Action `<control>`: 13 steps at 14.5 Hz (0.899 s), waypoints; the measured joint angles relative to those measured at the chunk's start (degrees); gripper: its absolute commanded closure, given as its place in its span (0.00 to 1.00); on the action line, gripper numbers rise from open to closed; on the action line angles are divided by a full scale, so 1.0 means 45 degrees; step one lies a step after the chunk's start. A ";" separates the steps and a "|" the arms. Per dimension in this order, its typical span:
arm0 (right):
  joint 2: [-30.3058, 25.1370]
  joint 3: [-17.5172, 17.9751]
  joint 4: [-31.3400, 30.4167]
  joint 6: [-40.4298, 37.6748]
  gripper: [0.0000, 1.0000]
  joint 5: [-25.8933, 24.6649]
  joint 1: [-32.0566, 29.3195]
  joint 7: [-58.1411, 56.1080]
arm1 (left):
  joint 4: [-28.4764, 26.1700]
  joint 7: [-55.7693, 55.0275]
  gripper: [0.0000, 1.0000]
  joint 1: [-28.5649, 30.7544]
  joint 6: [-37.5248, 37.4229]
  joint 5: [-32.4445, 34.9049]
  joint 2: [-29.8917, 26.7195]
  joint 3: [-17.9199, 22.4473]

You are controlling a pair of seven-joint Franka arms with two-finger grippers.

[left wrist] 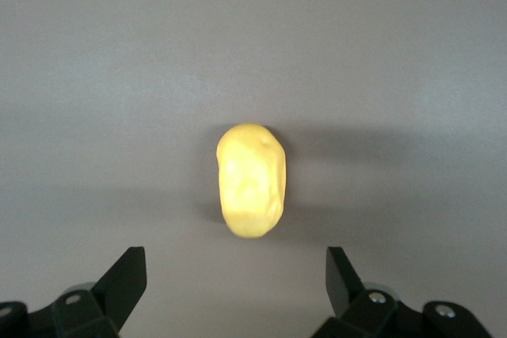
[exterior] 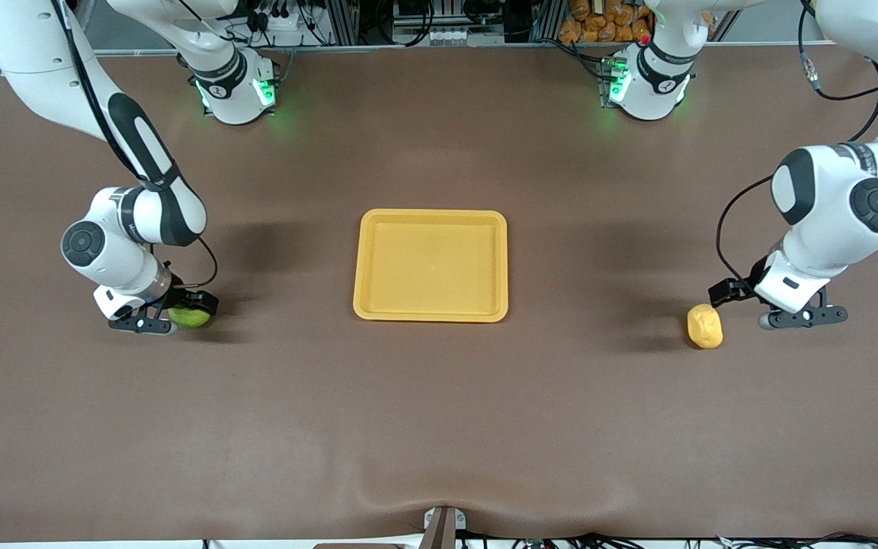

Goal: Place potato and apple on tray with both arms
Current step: 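Grasp and lift the apple with the right gripper while the left grasps potato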

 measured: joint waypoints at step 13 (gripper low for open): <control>-0.1663 0.0315 0.2309 -0.6718 0.49 0.0366 0.3025 0.4813 | 0.0315 -0.0043 0.00 0.0006 0.1859 0.0000 0.2387 -0.0002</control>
